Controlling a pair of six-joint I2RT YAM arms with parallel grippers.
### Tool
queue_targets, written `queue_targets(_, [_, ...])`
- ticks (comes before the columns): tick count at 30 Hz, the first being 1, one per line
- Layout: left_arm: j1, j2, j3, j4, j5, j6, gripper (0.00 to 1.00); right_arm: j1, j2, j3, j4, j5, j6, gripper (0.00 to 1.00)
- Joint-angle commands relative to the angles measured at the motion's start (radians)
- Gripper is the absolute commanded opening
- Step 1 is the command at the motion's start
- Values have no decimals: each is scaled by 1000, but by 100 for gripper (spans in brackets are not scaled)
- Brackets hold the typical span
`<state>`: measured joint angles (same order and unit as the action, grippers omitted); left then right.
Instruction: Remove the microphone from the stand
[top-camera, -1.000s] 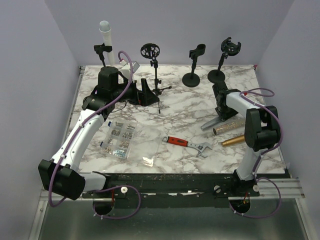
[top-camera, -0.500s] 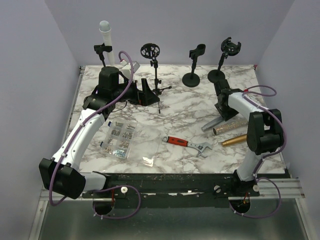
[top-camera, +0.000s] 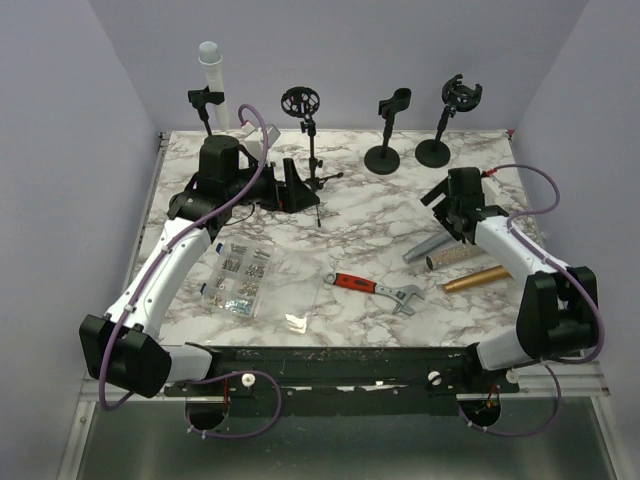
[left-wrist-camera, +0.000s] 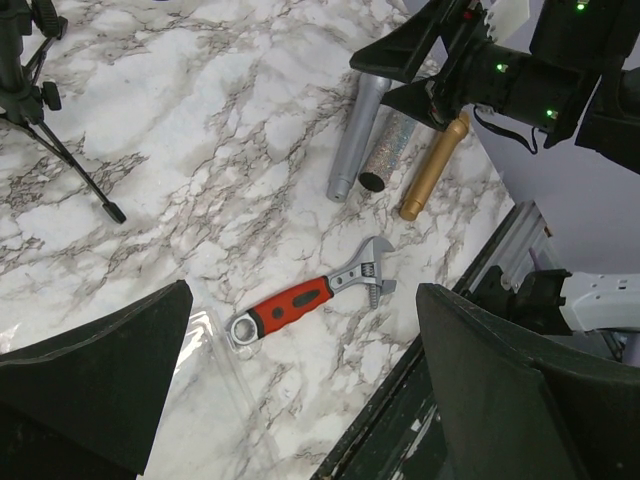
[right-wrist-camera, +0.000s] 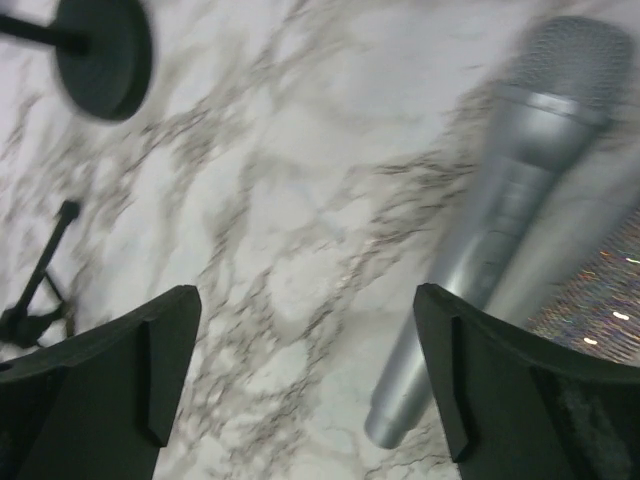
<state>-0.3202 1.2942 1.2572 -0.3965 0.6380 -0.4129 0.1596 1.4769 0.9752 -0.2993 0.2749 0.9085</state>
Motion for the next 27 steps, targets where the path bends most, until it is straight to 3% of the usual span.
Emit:
queue_targets(1, [-1, 12, -18, 37, -26, -9, 98, 7, -22, -100, 397, -539, -235, 100])
queue_targets(3, [0, 10, -22, 40, -41, -9, 99, 21, 14, -126, 532, -734, -218, 100])
queue_targets(7, [0, -17, -39, 50, -104, 0, 99, 113, 109, -83, 632, -867, -175, 100])
queue_targets(18, [-2, -123, -84, 66, -286, 47, 99, 182, 426, 64, 1042, -916, 302, 100])
queue_targets(27, [0, -162, -92, 76, -302, 54, 99, 182, 647, 285, 1143, -923, 505, 90])
